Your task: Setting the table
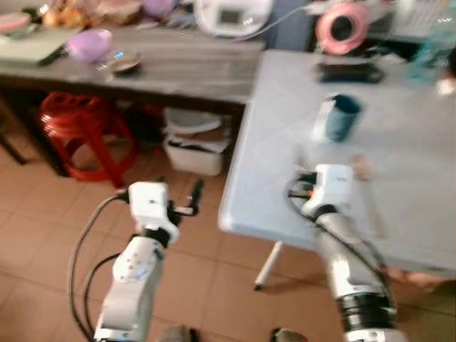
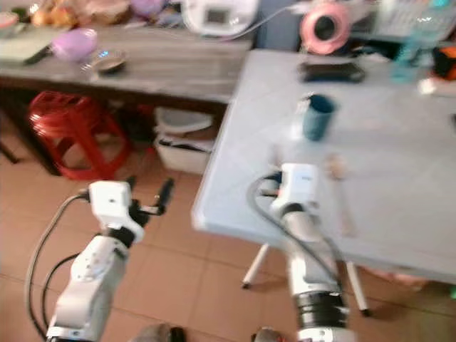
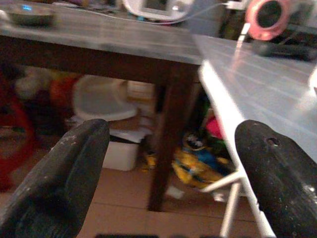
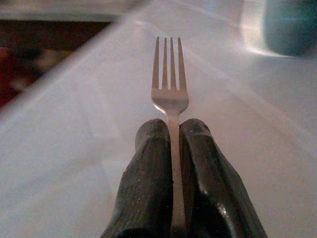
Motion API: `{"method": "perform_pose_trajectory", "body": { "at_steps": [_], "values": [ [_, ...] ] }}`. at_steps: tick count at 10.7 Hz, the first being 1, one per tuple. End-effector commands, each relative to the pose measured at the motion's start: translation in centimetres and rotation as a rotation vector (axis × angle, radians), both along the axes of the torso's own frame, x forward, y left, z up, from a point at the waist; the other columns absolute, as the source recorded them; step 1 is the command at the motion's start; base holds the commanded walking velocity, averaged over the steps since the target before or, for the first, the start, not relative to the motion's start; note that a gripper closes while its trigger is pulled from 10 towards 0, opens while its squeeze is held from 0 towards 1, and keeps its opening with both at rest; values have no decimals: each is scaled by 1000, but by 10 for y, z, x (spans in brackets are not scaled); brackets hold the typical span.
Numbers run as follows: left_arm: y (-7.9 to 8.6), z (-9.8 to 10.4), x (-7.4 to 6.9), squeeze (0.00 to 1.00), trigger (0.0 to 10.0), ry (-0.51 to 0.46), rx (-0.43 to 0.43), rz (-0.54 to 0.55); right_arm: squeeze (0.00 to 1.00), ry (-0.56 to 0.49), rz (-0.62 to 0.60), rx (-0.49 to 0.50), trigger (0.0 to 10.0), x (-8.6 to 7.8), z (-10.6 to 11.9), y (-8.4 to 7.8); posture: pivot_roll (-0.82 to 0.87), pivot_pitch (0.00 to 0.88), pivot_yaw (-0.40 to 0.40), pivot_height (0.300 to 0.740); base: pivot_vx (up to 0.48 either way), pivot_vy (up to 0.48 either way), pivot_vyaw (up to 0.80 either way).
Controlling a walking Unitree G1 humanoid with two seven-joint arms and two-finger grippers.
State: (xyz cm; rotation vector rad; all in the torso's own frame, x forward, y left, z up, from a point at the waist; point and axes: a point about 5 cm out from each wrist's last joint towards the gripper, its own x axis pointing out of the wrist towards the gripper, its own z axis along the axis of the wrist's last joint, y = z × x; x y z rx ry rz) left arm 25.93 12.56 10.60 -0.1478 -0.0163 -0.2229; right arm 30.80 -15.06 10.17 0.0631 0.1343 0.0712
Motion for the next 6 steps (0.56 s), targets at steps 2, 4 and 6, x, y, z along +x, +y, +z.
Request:
{"method": "perform_pose_trajectory", "body": {
  "at_steps": [2, 4, 6],
  "values": [
    [-2, 2, -3, 0, 10000, 3, -9, 2, 0, -90, 1, 27, 0, 3, 19, -2, -31, 133, 49, 740, 0, 446, 0],
    [-2, 5, -6, 0, 10000, -26, 11, -13, 0, -152, -15, 42, 0, -1, 26, -3, -29, 148, 46, 740, 186, 364, 0],
    [-6, 5, -8, 0, 10000, -25, -6, -47, 0, -195, -6, 38, 0, -1, 34, -1, -35, 154, 48, 740, 394, 274, 0]
  ]
}}
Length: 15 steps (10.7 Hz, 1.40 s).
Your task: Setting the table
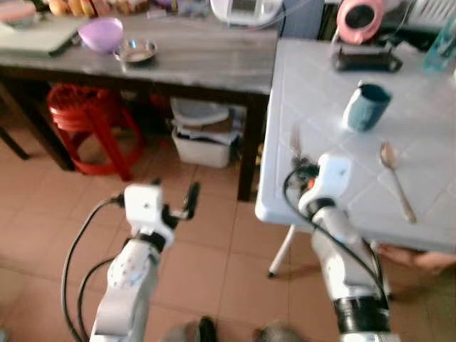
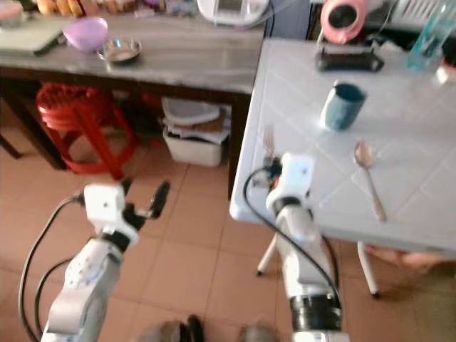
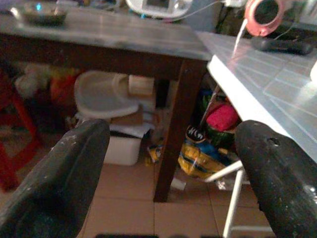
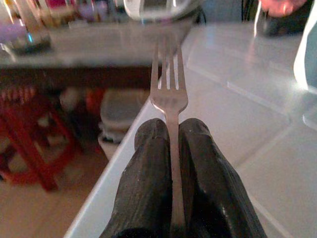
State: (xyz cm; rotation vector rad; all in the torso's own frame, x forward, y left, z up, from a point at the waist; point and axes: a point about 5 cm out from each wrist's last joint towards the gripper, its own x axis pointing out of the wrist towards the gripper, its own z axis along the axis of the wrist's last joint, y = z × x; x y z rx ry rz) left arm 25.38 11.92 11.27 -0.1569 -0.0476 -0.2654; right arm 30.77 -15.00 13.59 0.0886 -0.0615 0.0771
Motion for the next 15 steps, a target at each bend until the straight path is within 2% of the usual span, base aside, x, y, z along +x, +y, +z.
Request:
{"method": "perform_pose_trajectory", "body": {
  "at_steps": [1, 4, 6, 8, 10, 11, 12, 15],
  "values": [
    [0, -1, -2, 0, 10000, 4, 11, -4, 0, -15, -8, 9, 0, 0, 3, -3, -38, 156, 49, 740, 398, 270, 0],
    [-1, 1, -1, 0, 10000, -14, 34, -2, 0, -30, -19, 2, 0, 0, 7, -6, -39, 153, 46, 740, 425, 90, 0],
    [3, -2, 1, 0, 10000, 7, 30, 44, 0, -26, -16, 0, 0, -2, 5, -5, -43, 149, 44, 740, 441, 0, 0],
    [8, -3, 5, 0, 10000, 14, 38, 84, 0, -41, 1, -29, 0, -3, 7, -4, -47, 149, 42, 740, 328, 349, 0],
    [8, -3, 5, 0, 10000, 9, 55, 89, 0, -42, 2, -32, 0, -4, 7, -4, -48, 149, 40, 740, 0, 420, 0],
    [7, -3, 5, 0, 10000, 10, 60, 92, 0, -42, 7, -38, 8235, -4, 7, -4, -48, 148, 38, 740, 0, 420, 0],
    [7, -3, 6, 0, 10000, 7, 68, 95, 0, -44, 11, -46, 10000, -4, 7, -4, -48, 148, 37, 740, 0, 420, 0],
    [4, -1, 6, 0, 10000, -12, 97, 90, 0, -49, 11, -55, 10000, -5, 8, -4, -51, 147, 34, 740, 186, 400, 0]
  ]
}}
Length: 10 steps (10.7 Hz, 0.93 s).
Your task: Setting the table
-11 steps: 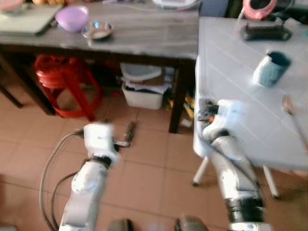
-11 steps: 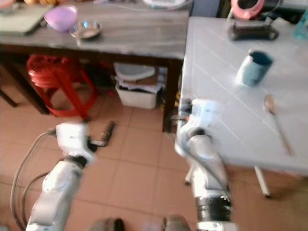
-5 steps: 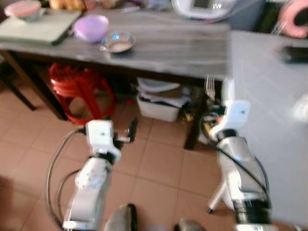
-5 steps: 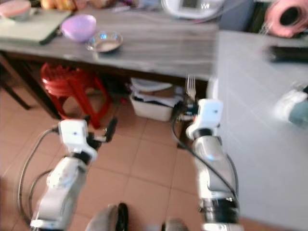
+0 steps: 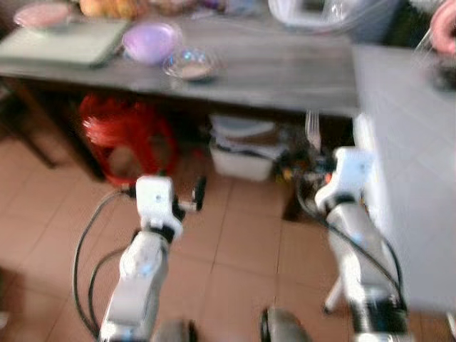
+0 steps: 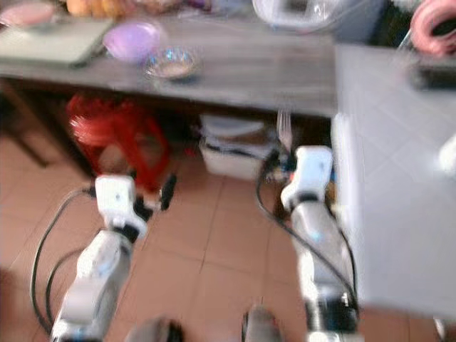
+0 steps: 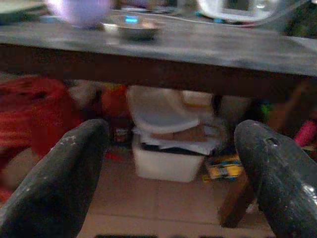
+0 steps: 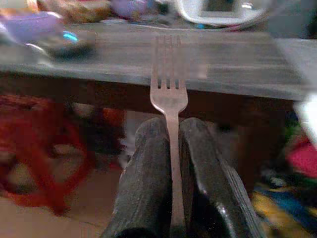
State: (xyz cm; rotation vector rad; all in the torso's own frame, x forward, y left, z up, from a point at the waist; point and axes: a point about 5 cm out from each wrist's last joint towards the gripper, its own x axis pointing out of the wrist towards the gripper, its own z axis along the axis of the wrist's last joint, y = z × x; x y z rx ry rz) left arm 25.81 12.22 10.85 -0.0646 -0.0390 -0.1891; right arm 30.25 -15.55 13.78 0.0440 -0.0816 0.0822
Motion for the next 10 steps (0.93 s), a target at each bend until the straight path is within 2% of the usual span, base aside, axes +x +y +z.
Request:
{"method": "perform_pose_trajectory", "body": {
  "at_steps": [1, 3, 9, 10],
  "values": [
    [-2, 4, 0, 0, 10000, -18, 5, 2, 0, -27, 8, -12, 10000, 0, 6, 1, -52, 147, 34, 740, 442, 0, 0],
    [-8, 4, -2, 0, 10000, -18, -7, -15, 0, -27, 10, -15, 10000, -1, 6, 2, -57, 148, 36, 740, 450, 0, 0],
    [-9, 3, -3, 0, 10000, -15, -26, -14, 0, -32, 5, -13, 10000, -5, 5, 1, -57, 146, 37, 740, 456, 0, 0],
    [-9, 4, -3, 0, 10000, -18, -31, -14, 0, -34, 5, -17, 10000, -6, 5, 3, -57, 147, 38, 740, 461, 0, -663]
  ]
}}
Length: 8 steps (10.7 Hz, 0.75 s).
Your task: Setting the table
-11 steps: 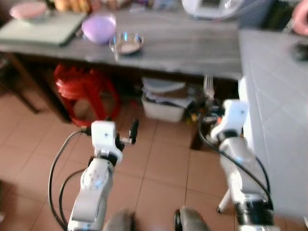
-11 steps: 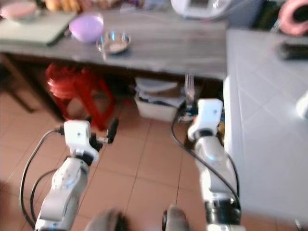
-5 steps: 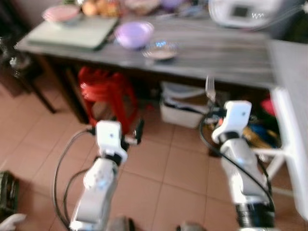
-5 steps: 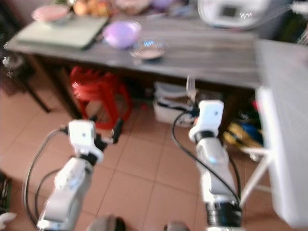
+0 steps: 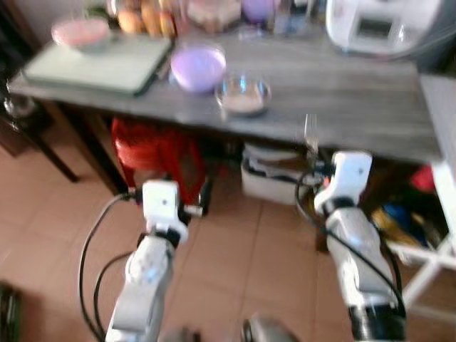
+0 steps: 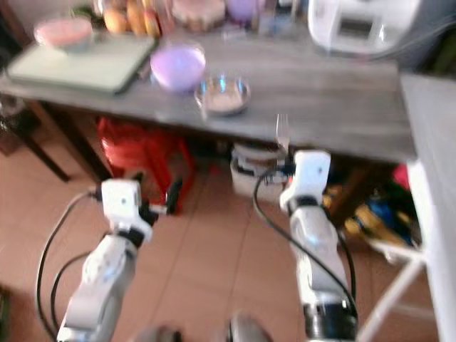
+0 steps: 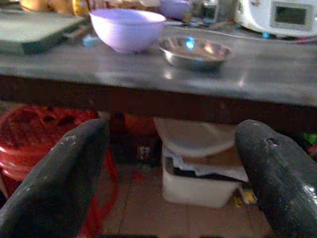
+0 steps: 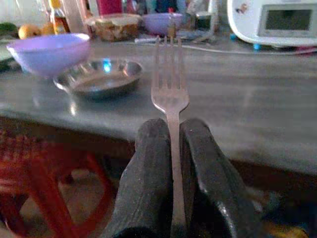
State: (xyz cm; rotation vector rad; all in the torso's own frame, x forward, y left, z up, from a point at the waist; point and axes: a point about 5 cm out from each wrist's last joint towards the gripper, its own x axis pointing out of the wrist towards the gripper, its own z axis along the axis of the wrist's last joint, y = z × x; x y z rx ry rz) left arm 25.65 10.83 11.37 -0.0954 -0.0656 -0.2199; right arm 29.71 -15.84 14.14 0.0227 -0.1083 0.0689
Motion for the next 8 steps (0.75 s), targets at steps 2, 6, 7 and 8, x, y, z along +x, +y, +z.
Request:
{"method": "perform_pose_trajectory", "body": {
  "at_steps": [2, 6, 7, 8],
  "values": [
    [5, 0, -1, 0, 10000, 2, 3, 17, 0, -9, 16, 1, 10000, 0, 2, 5, -57, 149, 38, 740, 467, 0, -219],
    [7, 0, -2, 0, 10000, 8, -8, 15, 0, -8, 12, 4, 10000, 0, 2, 6, -51, 152, 38, 740, 419, 0, 0],
    [7, 0, -4, 0, 10000, 6, -14, 12, 0, -6, 11, 4, 10000, 0, 1, 6, -51, 152, 39, 740, 341, 0, 0],
    [9, 1, -4, 0, 10000, -1, -20, 28, 0, -4, 9, 6, 10000, 0, 0, 6, -51, 151, 39, 740, 0, 0, 0]
  ]
}}
